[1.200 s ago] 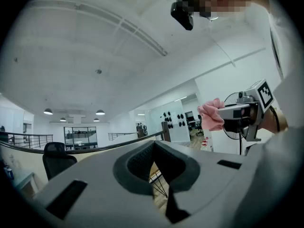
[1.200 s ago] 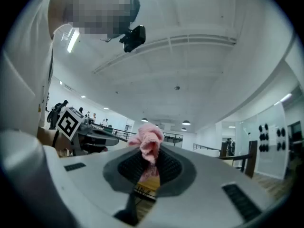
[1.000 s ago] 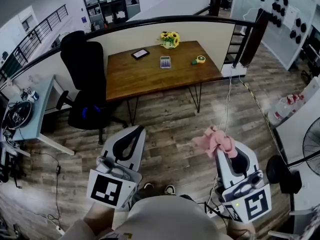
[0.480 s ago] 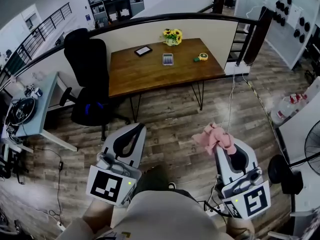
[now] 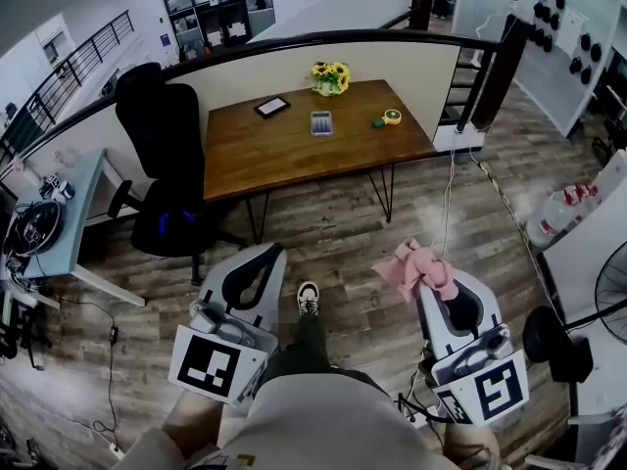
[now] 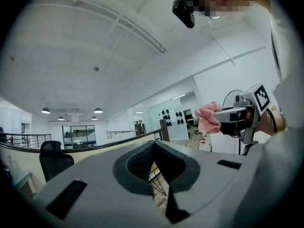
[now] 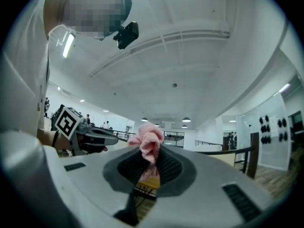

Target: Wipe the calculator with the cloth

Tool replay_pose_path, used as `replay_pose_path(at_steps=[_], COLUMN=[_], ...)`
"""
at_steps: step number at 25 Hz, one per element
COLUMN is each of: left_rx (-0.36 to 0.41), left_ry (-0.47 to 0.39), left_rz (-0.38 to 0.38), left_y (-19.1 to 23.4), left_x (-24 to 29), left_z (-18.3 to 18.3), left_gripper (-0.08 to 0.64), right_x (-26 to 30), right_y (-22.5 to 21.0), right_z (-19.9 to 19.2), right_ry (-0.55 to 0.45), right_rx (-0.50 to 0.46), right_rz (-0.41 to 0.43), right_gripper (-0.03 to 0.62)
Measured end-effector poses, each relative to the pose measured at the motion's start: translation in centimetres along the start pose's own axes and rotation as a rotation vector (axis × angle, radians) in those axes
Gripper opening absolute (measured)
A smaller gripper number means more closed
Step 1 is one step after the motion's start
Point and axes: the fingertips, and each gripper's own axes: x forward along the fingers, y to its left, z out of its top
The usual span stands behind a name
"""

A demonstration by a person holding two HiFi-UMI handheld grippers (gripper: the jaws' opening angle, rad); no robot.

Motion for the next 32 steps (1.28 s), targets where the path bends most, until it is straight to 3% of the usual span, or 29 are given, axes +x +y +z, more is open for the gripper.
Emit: replay_pose_path(at_steps=[10,14,21,32], left_rx=[-0.013,-0.032,-0.023,-0.079], left_ry=[0.006,0.027,0.034,0.061], left_rz=[0.022,0.032,0.026,-0.004], left_y=[4.6,7.5,13.7,26.0], left_x=[5.4,8.0,14.5,26.7], left_z=[-2.2,-3.7,-4.5,-5.6], left_gripper=[0.003,0.003,0.003,0.003], right_x=[6.6,10.2,18.8,35.2], right_y=[-3.2,-4.9,-8.1,-13.5], right_z=[-2.8,-3.6,-5.8,-7.5], right_ry=[0.016,0.018,0.063,0.128], right_rx=[0.019,0.098,0.138,0.141], right_rz=[0.010,0.020,0.020,0.017], right_gripper=[0.054,0.054,0.054,0.054])
